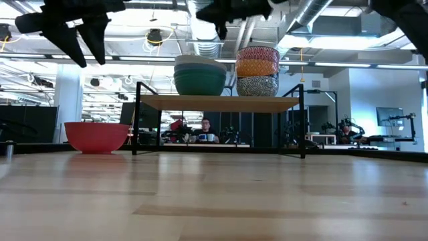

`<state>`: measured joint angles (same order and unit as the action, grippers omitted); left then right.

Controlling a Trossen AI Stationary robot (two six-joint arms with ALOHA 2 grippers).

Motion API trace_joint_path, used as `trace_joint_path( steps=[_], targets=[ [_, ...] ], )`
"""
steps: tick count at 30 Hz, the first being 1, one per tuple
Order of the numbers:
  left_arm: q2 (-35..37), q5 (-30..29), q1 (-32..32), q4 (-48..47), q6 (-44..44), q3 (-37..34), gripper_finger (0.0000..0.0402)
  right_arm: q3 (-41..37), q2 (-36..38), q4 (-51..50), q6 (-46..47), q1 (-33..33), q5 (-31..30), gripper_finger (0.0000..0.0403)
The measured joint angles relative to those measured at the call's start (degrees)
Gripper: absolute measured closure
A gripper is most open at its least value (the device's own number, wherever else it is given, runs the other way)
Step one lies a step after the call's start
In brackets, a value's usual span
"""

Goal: Place and stack bowls onto a shelf
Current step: Stack the orange bowl on top of the white bowl

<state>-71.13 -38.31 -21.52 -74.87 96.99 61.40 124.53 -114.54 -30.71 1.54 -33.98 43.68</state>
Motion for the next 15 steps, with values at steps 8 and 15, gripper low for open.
trace_joint_path(
  steps=[8, 15],
  targets=[
    [1.3, 4.2, 0.0, 0.3, -9.7, 0.4, 0.0212, 0.0, 3.5, -2.1, 1.0, 7.9, -4.1, 0.0343],
    [5.7, 2.3, -3.2, 1.0, -16.8, 0.4, 0.0212, 0.1, 5.7, -12.6, 1.0, 16.9, -14.7, 0.0343]
  ],
)
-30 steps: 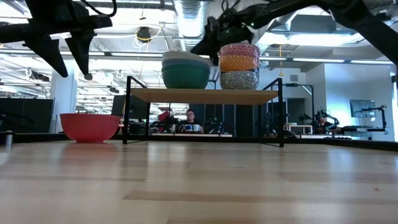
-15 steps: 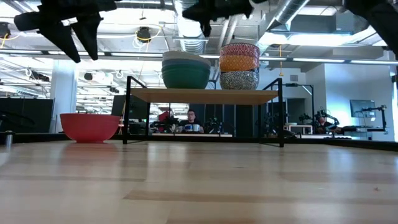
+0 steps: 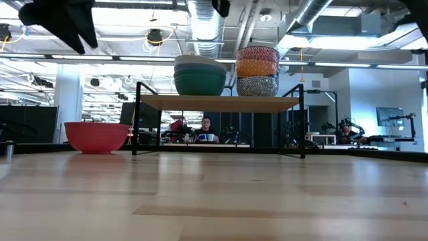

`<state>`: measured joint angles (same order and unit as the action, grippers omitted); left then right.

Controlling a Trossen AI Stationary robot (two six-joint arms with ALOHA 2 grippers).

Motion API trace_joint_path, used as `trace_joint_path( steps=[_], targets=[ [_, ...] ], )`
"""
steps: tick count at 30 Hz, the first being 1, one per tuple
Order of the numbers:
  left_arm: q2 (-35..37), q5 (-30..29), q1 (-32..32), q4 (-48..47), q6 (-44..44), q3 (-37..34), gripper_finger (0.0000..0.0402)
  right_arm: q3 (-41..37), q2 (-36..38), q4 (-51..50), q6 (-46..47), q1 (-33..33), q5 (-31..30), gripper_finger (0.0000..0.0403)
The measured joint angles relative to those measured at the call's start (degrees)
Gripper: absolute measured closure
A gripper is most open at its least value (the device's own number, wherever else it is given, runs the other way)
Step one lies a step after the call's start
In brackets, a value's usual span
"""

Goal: Place and stack bowls onto a shelf
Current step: Stack the orange bowl on top of the white bowl

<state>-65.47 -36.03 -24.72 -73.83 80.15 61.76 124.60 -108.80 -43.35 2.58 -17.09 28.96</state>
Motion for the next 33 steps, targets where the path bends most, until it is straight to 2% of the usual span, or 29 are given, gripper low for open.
trace_joint_path(
  steps=[3, 6, 12, 17, 21, 24, 29, 33],
  targets=[
    [0.9, -4.7, -5.0, 2.4, 0.6, -0.7, 0.0212, -2.3, 0.0, -6.3, -0.3, 4.6, -6.6, 0.0343],
    [1.1, -8.6, -10.8, 5.8, 1.7, -3.2, 0.0212, -10.3, 0.2, -4.9, 4.5, 9.1, -10.8, 0.0343],
    [0.8, -9.3, -17.4, 8.9, 5.8, -9.2, 0.0212, -28.8, 5.1, 13.8, 19.8, 17.9, -14.0, 0.0343],
    [1.4, -7.8, -18.4, 10.8, 3.8, -14.1, 0.0212, -39.7, 7.6, 24.4, 30.9, 25.3, -23.4, 0.0343],
    [4.6, -7.4, -14.8, 10.8, -2.1, -17.9, 0.0212, -43.7, 9.1, 26.5, 37.8, 30.3, -31.3, 0.0343],
    [9.6, -5.5, -9.6, 10.6, -8.7, -21.2, 0.0212, -45.5, 9.2, 26.0, 42.4, 33.5, -36.2, 0.0343],
    [20.4, 2.5, 3.8, 14.1, -24.7, -26.5, 0.0212, -47.4, 9.3, 24.7, 48.9, 37.1, -42.7, 0.0341],
    [26.8, 9.9, 15.5, 19.0, -37.9, -28.6, 0.0212, -50.0, 9.4, 25.9, 53.3, 38.1, -44.4, 0.0329]
  ],
)
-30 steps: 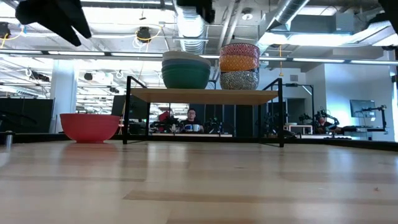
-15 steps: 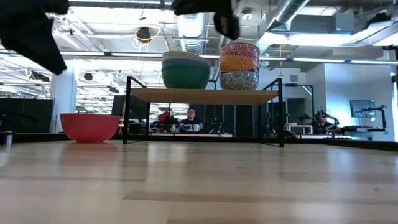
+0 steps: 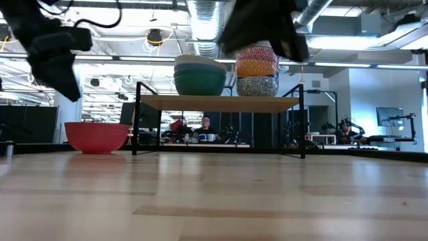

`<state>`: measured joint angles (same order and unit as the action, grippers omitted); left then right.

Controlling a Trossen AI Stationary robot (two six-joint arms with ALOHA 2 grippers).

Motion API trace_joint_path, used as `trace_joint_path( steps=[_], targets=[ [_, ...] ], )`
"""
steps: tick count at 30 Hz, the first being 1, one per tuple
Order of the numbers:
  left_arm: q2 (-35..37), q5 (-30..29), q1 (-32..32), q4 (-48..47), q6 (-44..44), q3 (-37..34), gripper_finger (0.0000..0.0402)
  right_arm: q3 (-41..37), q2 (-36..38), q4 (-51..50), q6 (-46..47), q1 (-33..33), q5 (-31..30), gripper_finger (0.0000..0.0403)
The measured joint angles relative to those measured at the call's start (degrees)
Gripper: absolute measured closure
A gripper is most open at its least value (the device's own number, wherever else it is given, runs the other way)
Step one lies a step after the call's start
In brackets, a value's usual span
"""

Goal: Place and stack bowls onto a shelf
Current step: Stack the orange bowl on top of the white bowl

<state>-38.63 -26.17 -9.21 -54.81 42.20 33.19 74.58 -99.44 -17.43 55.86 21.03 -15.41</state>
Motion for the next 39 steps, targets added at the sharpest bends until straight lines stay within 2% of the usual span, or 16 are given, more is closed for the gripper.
trace_joint_path(
  steps=[4, 6, 8, 12, 18, 22, 32, 35, 39],
  targets=[
    [1.6, 7.4, 11.1, 5.6, -8.4, 0.0, 0.0212, -4.2, -0.1, 0.8, 3.8, 0.1, 0.0, 0.0304],
    [1.0, 13.4, 16.4, 10.3, -10.2, 0.4, 0.0212, -7.7, -0.1, 3.2, 6.6, 0.3, -0.1, 0.0287],
    [-0.4, 16.5, 20.7, 13.4, -13.3, 1.3, 0.0212, -11.7, -0.3, 8.1, 8.3, 0.2, 0.3, 0.0270],
    [-5.3, 15.4, 28.0, 10.2, -21.0, 2.1, 0.0212, -16.0, -0.2, 16.6, 9.5, -0.1, 0.6, 0.0242],
    [-13.8, 19.4, 36.4, 10.0, -27.2, 2.3, 0.0212, -16.3, -0.2, 16.5, 9.6, -0.3, 0.0, 0.0233],
    [-18.0, 21.9, 39.9, 11.3, -28.9, 2.3, 0.0212, -16.3, -0.2, 16.7, 8.3, -0.7, -1.5, 0.0239],
    [-23.4, 19.4, 43.7, 11.7, -28.4, 2.3, 0.0215, -16.3, -0.2, 16.7, 5.3, -2.8, -0.9, 0.0243],
    [-23.3, 19.3, 43.7, 12.5, -28.5, 2.3, 0.0239, -16.3, -0.2, 16.6, 5.2, -2.8, 0.4, 0.0243],
    [-23.3, 20.1, 43.7, 11.4, -28.6, 2.3, 0.0306, -16.3, -0.2, 16.6, 5.2, -2.8, 1.5, 0.0243]
  ],
)
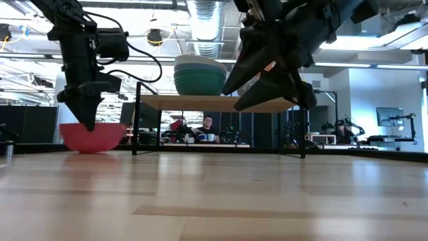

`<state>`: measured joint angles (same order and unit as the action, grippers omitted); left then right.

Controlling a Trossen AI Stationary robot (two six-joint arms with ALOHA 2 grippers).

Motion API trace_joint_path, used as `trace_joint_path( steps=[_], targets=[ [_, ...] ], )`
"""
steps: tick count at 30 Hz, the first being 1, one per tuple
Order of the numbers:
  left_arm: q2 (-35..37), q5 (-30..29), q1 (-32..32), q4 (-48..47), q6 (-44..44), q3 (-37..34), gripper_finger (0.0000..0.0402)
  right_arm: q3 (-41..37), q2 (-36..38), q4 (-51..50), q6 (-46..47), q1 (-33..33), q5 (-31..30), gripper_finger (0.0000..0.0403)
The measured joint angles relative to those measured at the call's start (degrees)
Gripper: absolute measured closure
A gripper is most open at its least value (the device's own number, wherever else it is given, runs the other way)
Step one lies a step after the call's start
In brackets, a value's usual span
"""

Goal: Place and stack bowls onto a shelf
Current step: Stack the orange bowl on top of the white bowl

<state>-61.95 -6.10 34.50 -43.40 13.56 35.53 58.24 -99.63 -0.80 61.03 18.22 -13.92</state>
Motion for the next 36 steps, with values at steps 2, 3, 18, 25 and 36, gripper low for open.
trace_joint_path(
  steps=[2, 3, 18, 25, 36],
  targets=[
    [0.0, 1.0, 0.0, -0.2, 0.3, 0.0, 0.0351, 0.0, 0.0, 0.0, 0.0, 0.0, 0.9, 0.0243],
    [0.0, 1.3, 0.0, -0.4, 0.7, 0.0, 0.0373, 0.0, 0.0, 0.0, 0.0, 0.0, 1.3, 0.0243],
    [9.3, 7.3, -15.1, -8.2, 21.5, 0.0, 0.0401, 0.1, 0.4, -0.3, -0.2, 0.1, 6.8, 0.0244],
    [16.1, 7.0, -37.2, 0.8, 28.8, 0.0, 0.0401, 0.1, 3.5, -0.7, -3.7, -0.4, 6.8, 0.0243],
    [4.0, -6.4, -66.0, 20.6, 20.3, 0.0, 0.0401, 0.1, 4.3, -0.7, 2.4, -4.8, 10.3, 0.0243]
  ],
)
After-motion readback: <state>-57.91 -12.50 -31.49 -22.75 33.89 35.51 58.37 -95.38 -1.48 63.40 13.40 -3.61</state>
